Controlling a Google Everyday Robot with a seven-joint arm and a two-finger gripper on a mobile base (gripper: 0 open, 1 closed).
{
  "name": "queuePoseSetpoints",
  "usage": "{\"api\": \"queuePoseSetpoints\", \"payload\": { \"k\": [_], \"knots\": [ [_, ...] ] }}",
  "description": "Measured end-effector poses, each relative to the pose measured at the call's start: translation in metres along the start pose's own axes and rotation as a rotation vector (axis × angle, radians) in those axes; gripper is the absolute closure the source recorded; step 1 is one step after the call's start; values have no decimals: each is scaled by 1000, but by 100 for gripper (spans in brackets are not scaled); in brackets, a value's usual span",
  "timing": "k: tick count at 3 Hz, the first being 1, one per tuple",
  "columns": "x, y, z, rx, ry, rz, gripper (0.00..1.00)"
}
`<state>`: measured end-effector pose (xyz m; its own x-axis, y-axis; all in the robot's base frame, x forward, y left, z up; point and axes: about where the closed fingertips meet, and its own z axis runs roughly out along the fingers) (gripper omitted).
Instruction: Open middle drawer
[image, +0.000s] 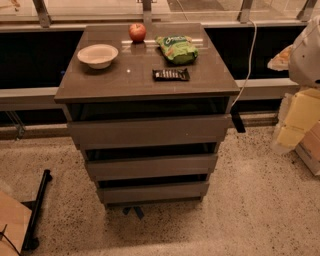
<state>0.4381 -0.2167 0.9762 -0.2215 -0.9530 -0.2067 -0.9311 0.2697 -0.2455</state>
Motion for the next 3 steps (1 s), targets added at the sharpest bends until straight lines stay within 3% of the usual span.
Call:
{"api": "queuePoseSetpoints", "payload": {
  "k": [3],
  "knots": [
    [8, -6, 16, 30, -1, 7, 0]
  ]
}}
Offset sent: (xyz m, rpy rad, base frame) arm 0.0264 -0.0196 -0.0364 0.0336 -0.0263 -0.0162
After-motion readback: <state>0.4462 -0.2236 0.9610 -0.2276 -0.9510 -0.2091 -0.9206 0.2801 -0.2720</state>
